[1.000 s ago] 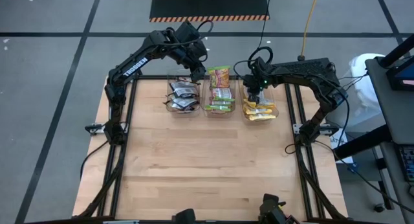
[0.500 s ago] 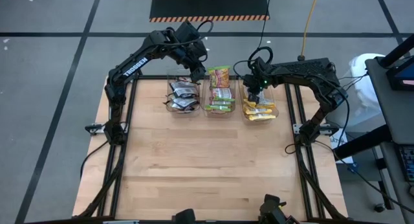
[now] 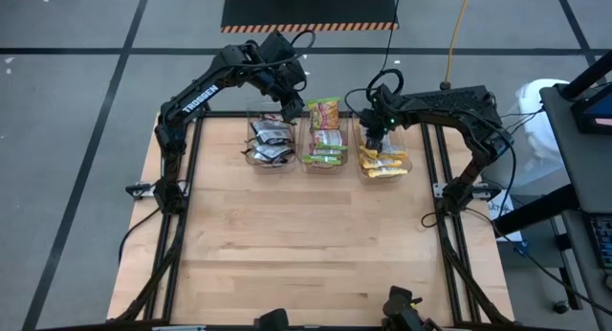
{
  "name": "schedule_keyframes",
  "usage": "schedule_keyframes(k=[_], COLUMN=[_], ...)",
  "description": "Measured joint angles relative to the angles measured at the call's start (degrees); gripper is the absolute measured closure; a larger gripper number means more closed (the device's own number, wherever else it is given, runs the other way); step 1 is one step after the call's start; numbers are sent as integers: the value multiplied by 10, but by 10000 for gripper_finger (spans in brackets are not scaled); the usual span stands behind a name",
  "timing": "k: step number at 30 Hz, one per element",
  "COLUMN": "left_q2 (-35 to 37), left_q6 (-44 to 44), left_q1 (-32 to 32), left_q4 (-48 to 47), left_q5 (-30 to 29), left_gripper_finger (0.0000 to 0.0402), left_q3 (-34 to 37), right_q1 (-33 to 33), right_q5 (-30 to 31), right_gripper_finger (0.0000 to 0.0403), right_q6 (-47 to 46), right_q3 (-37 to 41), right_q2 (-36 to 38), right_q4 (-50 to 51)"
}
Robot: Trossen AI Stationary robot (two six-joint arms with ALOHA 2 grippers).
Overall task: Sort Maruchan noodles
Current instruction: Adjust the yellow noodle packs in the right transparent bin
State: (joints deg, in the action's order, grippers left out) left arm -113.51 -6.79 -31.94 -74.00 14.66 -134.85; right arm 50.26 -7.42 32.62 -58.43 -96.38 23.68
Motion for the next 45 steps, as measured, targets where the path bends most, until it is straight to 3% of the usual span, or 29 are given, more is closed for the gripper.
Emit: schedule_keyframes(k=[17,26,45], left_q2=[0,0,0], left_q6=[10,15,26], left_q1=[0,0,2], left_q4=[0,0,0], left_q5=[0,0,0], left_gripper_finger=[328,328,328], left_q3=[0,0,0], right_q1=[-5,-5,-4], right_q5=[-18,-21,-20], right_gripper_finger=[324,395,403], right_q6=[23,41,57], right_q3=[-1,-1,-1], right_q2=[-44,-44,-9], right_q4=[5,7,10])
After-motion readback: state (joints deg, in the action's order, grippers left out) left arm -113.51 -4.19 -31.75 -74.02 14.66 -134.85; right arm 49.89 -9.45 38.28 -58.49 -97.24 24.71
